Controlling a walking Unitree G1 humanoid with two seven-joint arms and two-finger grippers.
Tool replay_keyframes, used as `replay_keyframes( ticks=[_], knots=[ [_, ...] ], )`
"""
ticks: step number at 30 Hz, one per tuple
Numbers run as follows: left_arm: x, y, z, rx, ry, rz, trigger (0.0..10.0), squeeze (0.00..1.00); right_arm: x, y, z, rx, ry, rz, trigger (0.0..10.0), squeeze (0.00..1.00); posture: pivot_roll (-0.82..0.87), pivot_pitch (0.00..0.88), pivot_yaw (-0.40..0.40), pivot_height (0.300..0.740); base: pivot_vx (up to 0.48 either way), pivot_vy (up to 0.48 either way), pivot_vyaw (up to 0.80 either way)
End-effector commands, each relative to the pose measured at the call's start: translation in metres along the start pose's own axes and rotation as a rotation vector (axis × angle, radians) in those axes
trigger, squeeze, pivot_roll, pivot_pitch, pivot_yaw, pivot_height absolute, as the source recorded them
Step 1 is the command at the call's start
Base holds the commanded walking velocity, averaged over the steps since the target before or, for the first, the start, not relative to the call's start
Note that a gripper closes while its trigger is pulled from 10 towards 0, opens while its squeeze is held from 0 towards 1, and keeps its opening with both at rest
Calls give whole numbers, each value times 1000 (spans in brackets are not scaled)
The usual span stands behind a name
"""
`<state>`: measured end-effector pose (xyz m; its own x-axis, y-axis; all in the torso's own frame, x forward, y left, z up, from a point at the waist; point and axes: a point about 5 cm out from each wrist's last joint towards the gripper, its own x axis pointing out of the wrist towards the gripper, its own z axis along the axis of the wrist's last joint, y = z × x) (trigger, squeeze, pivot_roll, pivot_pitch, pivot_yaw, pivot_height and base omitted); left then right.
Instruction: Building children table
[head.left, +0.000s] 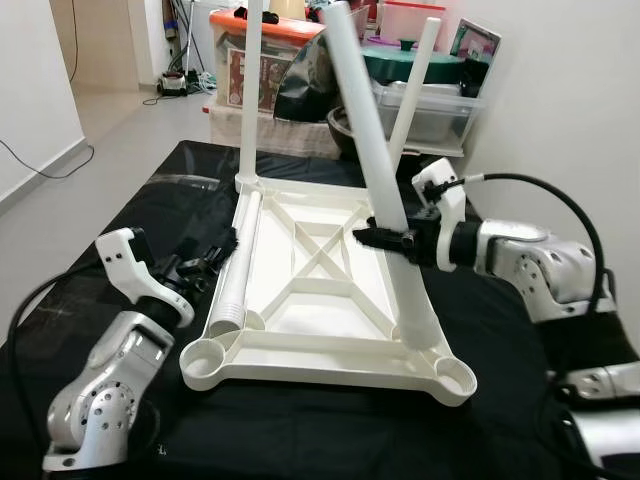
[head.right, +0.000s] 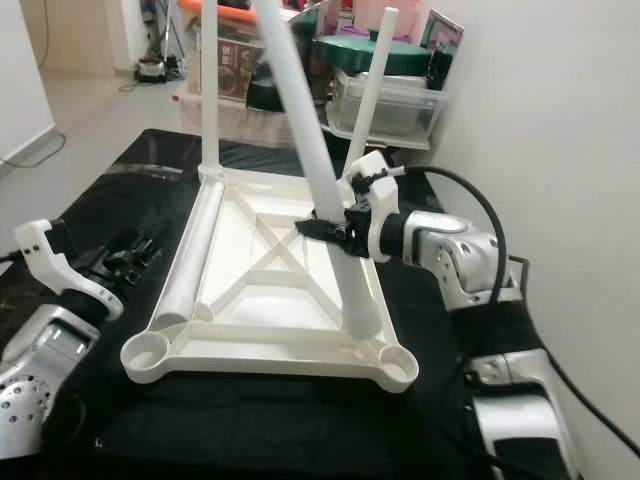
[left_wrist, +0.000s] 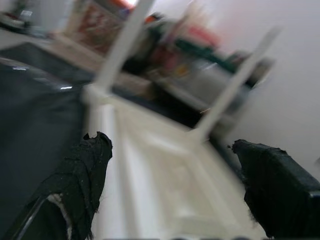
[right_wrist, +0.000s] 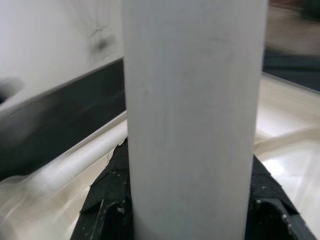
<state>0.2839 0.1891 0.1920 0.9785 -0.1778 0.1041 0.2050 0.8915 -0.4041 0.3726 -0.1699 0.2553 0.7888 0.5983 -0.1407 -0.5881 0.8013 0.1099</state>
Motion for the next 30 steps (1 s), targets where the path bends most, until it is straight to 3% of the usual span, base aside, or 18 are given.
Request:
replay_keyframes(
  ticks=[1,2,5,10,12,14,15,16,18,19,22,30],
  knots=[
    [-1,-1,-7,95,54,16,10000,0,-4,-20,5,56,-81,-164,0,0,97,0,-142,740,0,0,0],
    [-2,-4,-7,152,54,-2,10000,0,-3,-24,5,77,-102,-209,0,0,98,0,-143,740,0,0,0],
    [-4,-16,-9,191,68,-71,10000,0,-2,-31,12,79,-179,-309,0,0,97,0,-137,740,0,0,0],
    [-4,-26,-11,160,81,-159,10000,0,-1,-31,24,129,-274,-346,0,0,99,0,-133,740,0,0,0],
    [-9,-34,-6,103,63,-272,10000,0,0,-29,38,215,-376,-348,0,0,103,0,-131,740,0,0,0],
    [-12,-36,-3,79,51,-311,10000,0,-1,-29,42,246,-410,-354,0,0,103,0,-131,740,0,0,0],
    [-14,-32,-3,57,46,-299,10000,0,-3,-30,48,273,-454,-367,0,0,112,0,-134,740,0,0,0],
    [-14,-25,-8,133,75,-244,10000,0,-5,-34,53,306,-496,-389,0,0,112,0,-134,740,0,0,0],
    [-14,-25,-8,133,75,-244,10000,0,-5,-34,53,306,-496,-389,0,0,112,0,-134,740,0,0,0],
    [-15,-18,-15,181,113,-205,10000,0,-6,-36,56,345,-531,-402,0,0,112,0,-134,740,0,0,0],
    [-15,-11,-28,189,198,-117,10000,0,-9,-38,63,388,-602,-383,0,0,119,0,-139,740,0,0,0],
    [-11,-8,-42,222,335,-89,10000,0,-6,-17,70,351,-681,-212,0,0,114,0,-132,740,0,0,0]
  ],
)
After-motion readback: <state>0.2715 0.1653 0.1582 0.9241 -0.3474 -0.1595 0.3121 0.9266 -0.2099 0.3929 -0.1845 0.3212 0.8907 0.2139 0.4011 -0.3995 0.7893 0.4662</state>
